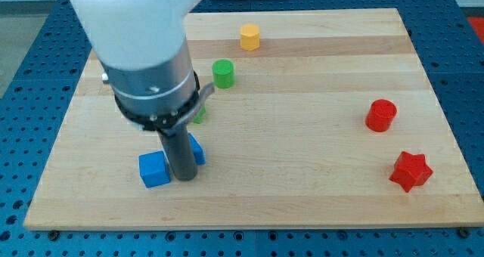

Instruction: Push the blue triangle to the center of the board

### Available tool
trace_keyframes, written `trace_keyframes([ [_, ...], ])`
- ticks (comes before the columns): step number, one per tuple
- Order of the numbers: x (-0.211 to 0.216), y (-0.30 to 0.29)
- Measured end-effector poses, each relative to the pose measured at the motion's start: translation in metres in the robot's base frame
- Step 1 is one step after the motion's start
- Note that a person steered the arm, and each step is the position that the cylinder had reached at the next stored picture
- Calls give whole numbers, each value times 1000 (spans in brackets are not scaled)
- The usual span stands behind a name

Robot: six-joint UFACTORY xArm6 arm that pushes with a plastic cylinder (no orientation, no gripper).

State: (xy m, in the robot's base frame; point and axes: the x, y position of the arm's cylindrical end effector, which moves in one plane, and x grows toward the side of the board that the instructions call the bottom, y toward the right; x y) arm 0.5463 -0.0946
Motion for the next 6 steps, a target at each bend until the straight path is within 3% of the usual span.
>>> trace_keyframes([
  [3,-103,-27],
  [6,-83,26],
])
